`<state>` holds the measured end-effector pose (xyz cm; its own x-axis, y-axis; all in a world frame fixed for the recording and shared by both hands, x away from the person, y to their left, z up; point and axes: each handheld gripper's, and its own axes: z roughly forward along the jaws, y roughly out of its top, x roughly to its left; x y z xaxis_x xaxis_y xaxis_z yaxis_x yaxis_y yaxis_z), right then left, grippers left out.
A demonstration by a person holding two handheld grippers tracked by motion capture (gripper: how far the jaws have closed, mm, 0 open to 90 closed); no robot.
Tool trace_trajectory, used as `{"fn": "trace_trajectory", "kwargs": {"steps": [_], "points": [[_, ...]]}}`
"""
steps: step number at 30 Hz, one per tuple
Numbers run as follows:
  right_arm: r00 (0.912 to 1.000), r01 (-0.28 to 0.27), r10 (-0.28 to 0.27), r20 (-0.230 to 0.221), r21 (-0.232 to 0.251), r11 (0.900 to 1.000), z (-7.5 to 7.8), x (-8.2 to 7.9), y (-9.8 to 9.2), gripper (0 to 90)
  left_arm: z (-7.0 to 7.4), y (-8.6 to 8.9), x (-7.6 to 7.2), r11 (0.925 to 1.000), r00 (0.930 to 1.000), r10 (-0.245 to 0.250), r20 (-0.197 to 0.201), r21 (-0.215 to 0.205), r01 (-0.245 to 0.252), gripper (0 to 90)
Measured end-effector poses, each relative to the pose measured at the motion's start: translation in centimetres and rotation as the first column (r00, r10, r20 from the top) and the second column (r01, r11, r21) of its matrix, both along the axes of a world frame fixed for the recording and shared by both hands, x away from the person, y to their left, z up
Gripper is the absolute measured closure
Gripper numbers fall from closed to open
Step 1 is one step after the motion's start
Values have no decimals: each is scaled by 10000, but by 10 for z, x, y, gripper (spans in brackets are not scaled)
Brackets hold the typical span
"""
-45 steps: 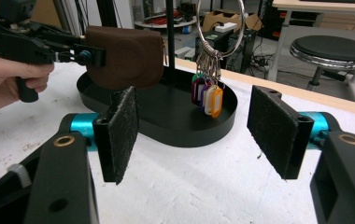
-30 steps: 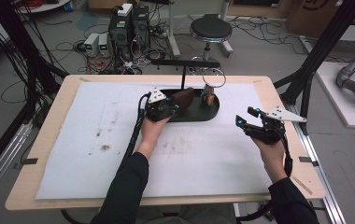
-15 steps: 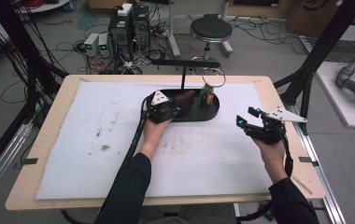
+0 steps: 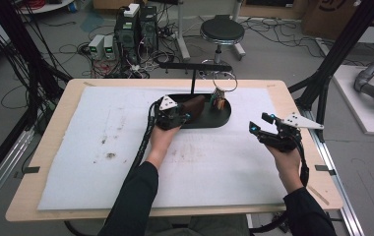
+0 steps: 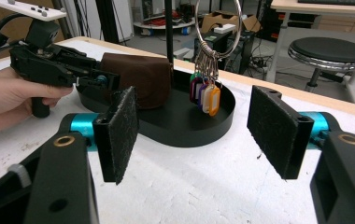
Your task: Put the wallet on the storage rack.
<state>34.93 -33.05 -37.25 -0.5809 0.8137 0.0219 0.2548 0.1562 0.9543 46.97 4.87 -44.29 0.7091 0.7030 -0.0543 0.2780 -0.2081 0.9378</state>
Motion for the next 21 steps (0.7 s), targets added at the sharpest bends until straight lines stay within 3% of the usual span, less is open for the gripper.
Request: {"fn": "trace_trajectory", "kwargs": {"steps": [6,12,15,17,21], "points": [[10000,32,-32,-62,20,10000,0,0,-1,347,0,0,0,9997,10000,52,-70,220,-50,547],[10000,27,-28,-28,-14,10000,0,0,-1,347,5,1,-3,9948,9989,476,-56,902,-469,412],[10000,-4,4,-21,-40,10000,0,0,0,347,8,4,-4,9945,9969,661,-418,839,-624,348],[10000,-14,13,-31,-60,10000,-1,0,0,346,13,6,-6,9907,9953,837,-486,1112,-778,312],[10000,-50,50,-16,-103,9999,-1,1,1,346,24,9,-15,9802,9959,899,-123,1784,-862,270]]}}
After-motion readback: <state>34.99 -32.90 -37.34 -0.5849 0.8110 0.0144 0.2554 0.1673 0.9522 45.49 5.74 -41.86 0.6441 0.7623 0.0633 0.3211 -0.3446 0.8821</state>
